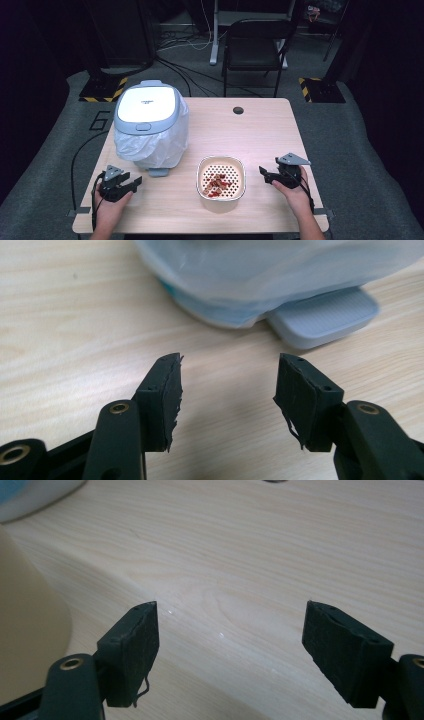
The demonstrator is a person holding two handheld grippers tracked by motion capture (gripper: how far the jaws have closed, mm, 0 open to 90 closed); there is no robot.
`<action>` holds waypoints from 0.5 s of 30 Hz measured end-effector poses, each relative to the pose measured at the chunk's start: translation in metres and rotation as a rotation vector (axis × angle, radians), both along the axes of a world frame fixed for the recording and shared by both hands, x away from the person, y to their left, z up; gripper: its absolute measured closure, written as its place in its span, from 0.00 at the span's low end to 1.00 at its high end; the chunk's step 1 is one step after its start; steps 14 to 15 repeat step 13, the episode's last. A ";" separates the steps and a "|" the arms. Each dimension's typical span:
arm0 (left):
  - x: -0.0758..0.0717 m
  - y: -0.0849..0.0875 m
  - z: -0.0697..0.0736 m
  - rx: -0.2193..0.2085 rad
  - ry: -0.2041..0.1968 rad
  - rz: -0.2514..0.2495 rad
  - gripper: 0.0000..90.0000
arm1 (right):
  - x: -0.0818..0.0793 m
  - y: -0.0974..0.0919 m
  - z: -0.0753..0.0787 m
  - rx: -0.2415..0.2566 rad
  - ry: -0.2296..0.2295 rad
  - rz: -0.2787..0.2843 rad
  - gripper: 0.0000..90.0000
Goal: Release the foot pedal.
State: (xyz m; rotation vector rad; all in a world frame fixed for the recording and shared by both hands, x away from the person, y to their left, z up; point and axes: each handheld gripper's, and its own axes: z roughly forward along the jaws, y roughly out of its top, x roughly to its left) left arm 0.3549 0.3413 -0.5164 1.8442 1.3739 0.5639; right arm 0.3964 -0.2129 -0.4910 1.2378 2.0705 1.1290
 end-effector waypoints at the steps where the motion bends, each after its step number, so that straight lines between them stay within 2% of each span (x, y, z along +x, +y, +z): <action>1: 0.001 0.002 -0.001 -0.002 0.013 0.005 0.49 | 0.000 -0.001 -0.002 -0.006 0.007 -0.006 0.25; 4: 0.002 0.006 -0.004 -0.016 0.011 0.028 0.48 | 0.000 -0.003 -0.007 -0.015 0.016 -0.015 0.25; 6: 0.002 0.008 -0.004 -0.001 0.019 0.034 0.48 | -0.001 -0.003 -0.010 -0.042 0.012 -0.019 0.25; 7: 0.002 0.009 -0.006 0.005 0.004 0.042 0.47 | -0.001 -0.003 -0.011 -0.070 0.006 -0.016 0.25; 8: 0.003 0.010 -0.006 0.007 0.005 0.042 0.46 | -0.001 -0.003 -0.013 -0.077 0.013 -0.019 0.25; 9: 0.003 0.011 -0.006 0.029 -0.004 0.043 0.46 | -0.001 -0.003 -0.015 -0.069 0.013 -0.020 0.25; 10: 0.003 0.011 -0.007 0.027 -0.007 0.046 0.46 | 0.000 -0.003 -0.017 -0.052 0.030 -0.014 0.25; 13: 0.004 0.012 -0.009 0.060 -0.024 0.056 0.44 | 0.000 0.001 -0.021 -0.075 0.043 0.004 0.24; 15: 0.004 0.012 -0.009 0.060 -0.024 0.056 0.44 | 0.000 0.001 -0.021 -0.075 0.043 0.004 0.24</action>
